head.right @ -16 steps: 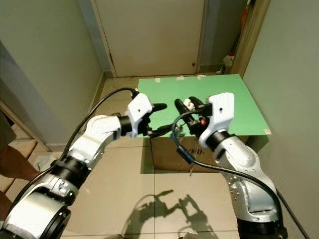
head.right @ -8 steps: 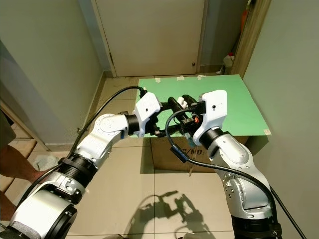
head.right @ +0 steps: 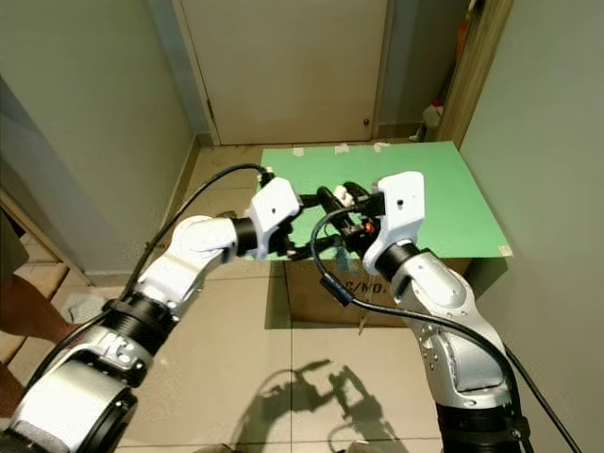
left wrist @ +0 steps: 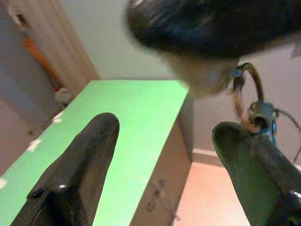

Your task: Hang keys on a hook

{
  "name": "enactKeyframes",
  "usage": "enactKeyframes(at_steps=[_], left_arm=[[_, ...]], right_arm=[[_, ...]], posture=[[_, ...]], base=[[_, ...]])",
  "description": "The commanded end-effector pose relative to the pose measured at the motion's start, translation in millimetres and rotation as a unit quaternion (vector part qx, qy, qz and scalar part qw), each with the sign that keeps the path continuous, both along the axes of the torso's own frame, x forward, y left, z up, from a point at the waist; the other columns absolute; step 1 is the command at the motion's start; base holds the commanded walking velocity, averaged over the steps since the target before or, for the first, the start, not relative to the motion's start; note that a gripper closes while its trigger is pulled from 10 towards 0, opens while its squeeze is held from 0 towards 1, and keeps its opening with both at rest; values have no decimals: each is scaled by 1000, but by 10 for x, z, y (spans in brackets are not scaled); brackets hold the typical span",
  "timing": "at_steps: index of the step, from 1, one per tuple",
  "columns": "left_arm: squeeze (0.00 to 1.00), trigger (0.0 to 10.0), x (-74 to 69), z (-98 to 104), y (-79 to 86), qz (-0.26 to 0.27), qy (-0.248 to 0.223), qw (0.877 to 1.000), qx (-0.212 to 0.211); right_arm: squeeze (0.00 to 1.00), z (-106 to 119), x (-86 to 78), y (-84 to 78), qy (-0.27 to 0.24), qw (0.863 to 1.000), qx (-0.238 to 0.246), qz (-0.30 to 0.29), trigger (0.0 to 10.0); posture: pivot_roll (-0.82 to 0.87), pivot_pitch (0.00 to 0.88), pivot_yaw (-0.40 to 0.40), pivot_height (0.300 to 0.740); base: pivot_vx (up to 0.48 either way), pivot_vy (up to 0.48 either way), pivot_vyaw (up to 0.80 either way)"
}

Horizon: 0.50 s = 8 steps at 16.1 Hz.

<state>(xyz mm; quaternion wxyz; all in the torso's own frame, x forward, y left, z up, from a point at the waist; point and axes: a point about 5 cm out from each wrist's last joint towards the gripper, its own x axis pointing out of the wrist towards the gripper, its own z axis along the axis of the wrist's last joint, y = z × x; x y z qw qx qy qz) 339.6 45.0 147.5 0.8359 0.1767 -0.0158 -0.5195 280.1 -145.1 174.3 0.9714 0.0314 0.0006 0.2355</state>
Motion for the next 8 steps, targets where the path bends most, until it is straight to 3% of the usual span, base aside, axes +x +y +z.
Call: enactKeyframes(at_steps=[1, 2, 4, 8], left_arm=[[0, 10000, 15, 15, 108, 21, -12, 1000, 2], [0, 10000, 9, -26, 247, 42, -13, 999, 14], [0, 10000, 2, -50, 347, 52, -12, 998, 23], [0, 10000, -90, -38, 437, 41, -8, 999, 28]], right_arm=[[0, 12, 34, -34, -7, 1000, -6, -5, 0], [0, -59, 79, -99, 1, 1000, -12, -16, 0], [0, -91, 104, -125, 2, 1000, -15, -19, 0], [0, -146, 148, -168, 6, 1000, -18, -24, 0]], posture=[[-174, 0, 62, 740], [-162, 0, 57, 740], [-156, 0, 53, 740], [-141, 0, 44, 740]], base=[[0, 0, 0], [0, 0, 0], [0, 0, 0], [0, 0, 0]])
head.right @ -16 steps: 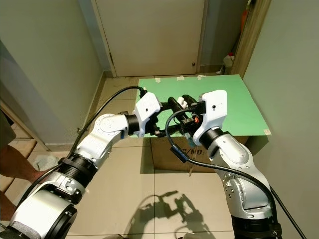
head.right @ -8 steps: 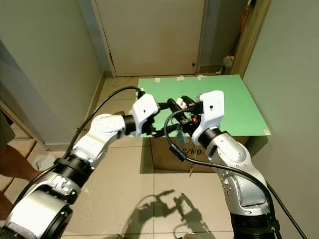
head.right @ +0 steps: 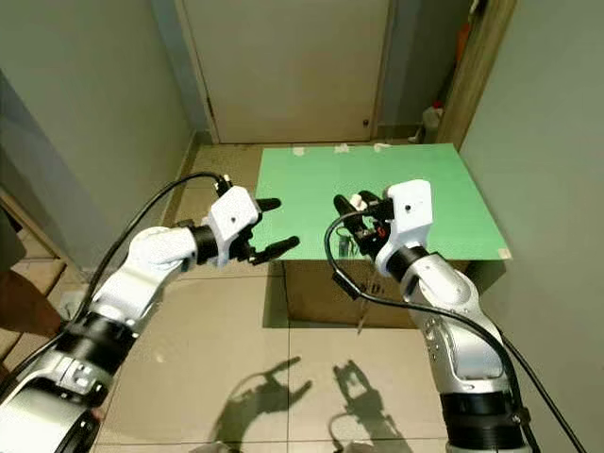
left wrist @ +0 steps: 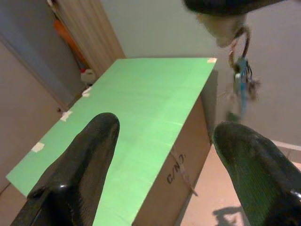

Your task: Hang keys on a hook

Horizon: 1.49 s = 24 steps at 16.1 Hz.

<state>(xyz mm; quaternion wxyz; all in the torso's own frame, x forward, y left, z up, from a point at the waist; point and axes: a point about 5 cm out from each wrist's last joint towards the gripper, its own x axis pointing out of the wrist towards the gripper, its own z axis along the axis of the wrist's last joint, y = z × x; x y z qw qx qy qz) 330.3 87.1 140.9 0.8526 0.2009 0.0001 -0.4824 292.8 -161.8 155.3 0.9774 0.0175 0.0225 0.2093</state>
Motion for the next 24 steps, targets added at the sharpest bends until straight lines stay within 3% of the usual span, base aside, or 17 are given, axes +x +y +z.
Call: enactKeyframes(at_steps=[1, 4, 7, 16, 24], left_arm=[[0, 10000, -25, 48, -39, -13, 3, 1000, -8], [0, 10000, -34, 102, -182, -32, 4, 999, -31], [0, 10000, 11, 115, -221, -32, 10, 999, -34], [0, 10000, 17, 176, -349, -51, 7, 998, -48], [0, 10000, 27, 148, -451, -59, 42, 995, -73]], right_arm=[[0, 66, 34, 29, -16, 1000, 3, 8, 0], [0, 163, 26, 121, -28, 999, 22, 26, 0], [0, 244, -14, 171, -35, 998, 39, 38, 0], [0, 265, -60, 163, -34, 998, 40, 34, 0], [0, 314, -64, 211, -36, 997, 51, 46, 0]], posture=[[-140, 0, 41, 740], [-144, 0, 39, 740], [-164, 0, 47, 740], [-183, 0, 56, 740], [-181, 0, 54, 740]], base=[[0, 0, 0], [0, 0, 0], [0, 0, 0], [0, 0, 0], [0, 0, 0]])
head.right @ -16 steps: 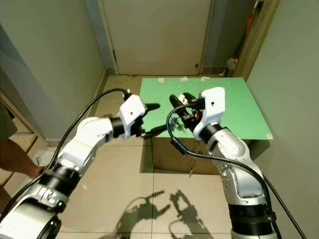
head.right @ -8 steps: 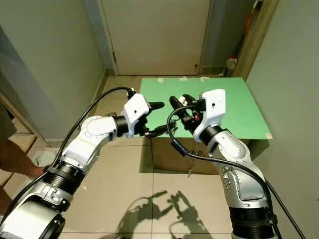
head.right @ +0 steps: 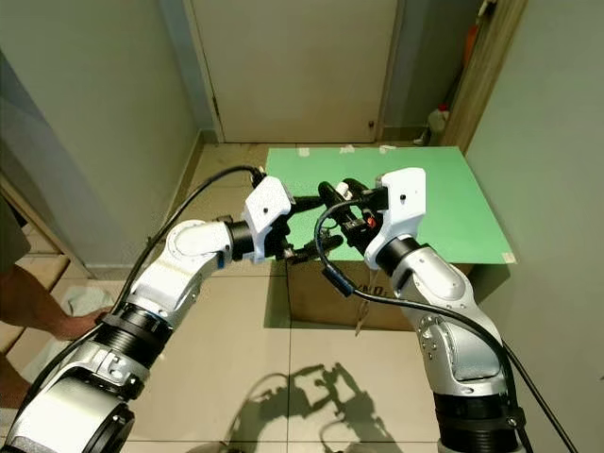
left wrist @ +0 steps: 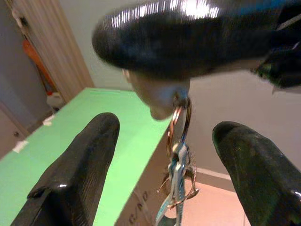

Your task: Hang keys on a hook

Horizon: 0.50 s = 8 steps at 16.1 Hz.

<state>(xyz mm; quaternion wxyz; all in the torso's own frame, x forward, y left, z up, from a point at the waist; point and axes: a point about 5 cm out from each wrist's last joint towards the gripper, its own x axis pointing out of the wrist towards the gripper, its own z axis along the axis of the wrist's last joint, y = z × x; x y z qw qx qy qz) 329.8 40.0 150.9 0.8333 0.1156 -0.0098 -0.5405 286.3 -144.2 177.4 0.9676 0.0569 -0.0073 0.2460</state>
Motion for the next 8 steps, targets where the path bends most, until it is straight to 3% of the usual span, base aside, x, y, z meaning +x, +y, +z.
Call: enactKeyframes(at_steps=[1, 3, 5, 6, 8], left_arm=[[0, 6588, 63, 46, 21, 15, 5, 1000, -6], [0, 2588, 68, 57, 9, 14, 3, 1000, -9], [0, 2039, 65, 65, -10, 10, -2, 1000, -10], [0, 3216, 61, 68, -18, 8, -4, 1000, -10], [0, 2863, 53, 71, -29, 6, -5, 1000, -12]], right_arm=[[0, 99, -3, 37, -15, 1000, 6, 10, 0], [0, 110, -7, 38, -16, 1000, 7, 9, 0], [0, 116, -12, 42, -17, 1000, 8, 10, 0], [0, 117, -15, 46, -17, 1000, 8, 11, 0], [0, 115, -18, 48, -16, 1000, 8, 11, 0]], posture=[[-185, 0, 54, 740], [-185, 0, 54, 740], [-186, 0, 55, 740], [-186, 0, 55, 740], [-187, 0, 55, 740]], base=[[0, 0, 0], [0, 0, 0], [0, 0, 0], [0, 0, 0], [0, 0, 0]])
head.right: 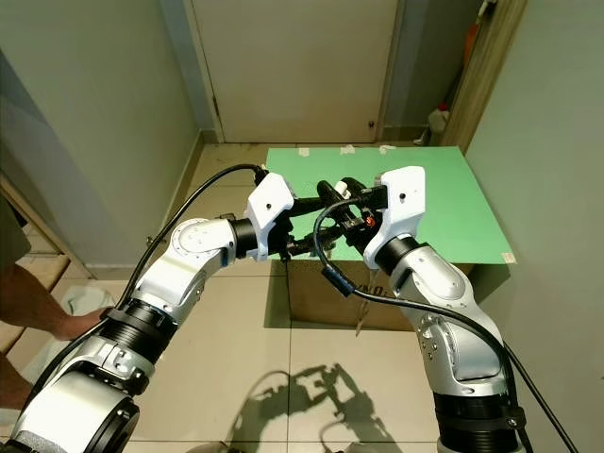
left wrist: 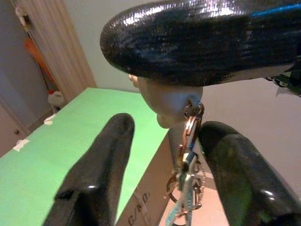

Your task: Hang keys on a hook

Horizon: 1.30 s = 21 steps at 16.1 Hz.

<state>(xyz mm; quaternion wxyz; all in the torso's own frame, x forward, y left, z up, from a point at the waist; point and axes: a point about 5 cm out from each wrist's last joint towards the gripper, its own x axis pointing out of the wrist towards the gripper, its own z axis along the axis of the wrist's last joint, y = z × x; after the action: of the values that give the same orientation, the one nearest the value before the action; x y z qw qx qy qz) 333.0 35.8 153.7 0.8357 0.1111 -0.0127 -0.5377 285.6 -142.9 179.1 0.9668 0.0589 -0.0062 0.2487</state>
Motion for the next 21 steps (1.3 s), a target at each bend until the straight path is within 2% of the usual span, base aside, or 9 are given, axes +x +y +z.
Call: enactKeyframes(at_steps=[1, 2, 3, 13, 14, 15, 16, 21], left_arm=[[0, 2118, 15, 44, 5, 1, -4, 1000, -8], [0, 627, 7, 44, -10, -1, -2, 1000, -11], [0, 0, -2, 41, -23, -4, -1, 1000, -12], [0, 0, -103, 7, -95, -16, 6, 1000, -14], [0, 2588, -91, 12, -86, -6, 0, 1000, -12], [0, 10000, -81, 12, -80, 3, -8, 1000, -4], [0, 10000, -75, 6, -79, 11, -18, 1000, 7], [0, 10000, -109, 57, -106, 11, -32, 999, 4]], right_arm=[[0, 96, -12, 36, -17, 1000, 6, 8, 0], [0, 91, -13, 36, -16, 1000, 5, 8, 0], [0, 87, -13, 36, -15, 1000, 4, 8, 0], [0, 32, 12, -23, -10, 1000, -11, -6, 0], [0, 28, 11, -20, -9, 1000, -11, -5, 0], [0, 26, 11, -20, -9, 1000, -11, -5, 0], [0, 23, 8, -19, -8, 1000, -12, -5, 0], [0, 12, 1, -28, -7, 1000, -12, -5, 0]], posture=[[-187, 0, 55, 740], [-187, 0, 55, 740], [-187, 0, 55, 740], [-184, 0, 52, 740], [-183, 0, 52, 740], [-183, 0, 52, 740], [-185, 0, 52, 740], [-184, 0, 50, 740]], base=[[0, 0, 0], [0, 0, 0], [0, 0, 0], [0, 0, 0], [0, 0, 0], [0, 0, 0], [0, 0, 0], [0, 0, 0]])
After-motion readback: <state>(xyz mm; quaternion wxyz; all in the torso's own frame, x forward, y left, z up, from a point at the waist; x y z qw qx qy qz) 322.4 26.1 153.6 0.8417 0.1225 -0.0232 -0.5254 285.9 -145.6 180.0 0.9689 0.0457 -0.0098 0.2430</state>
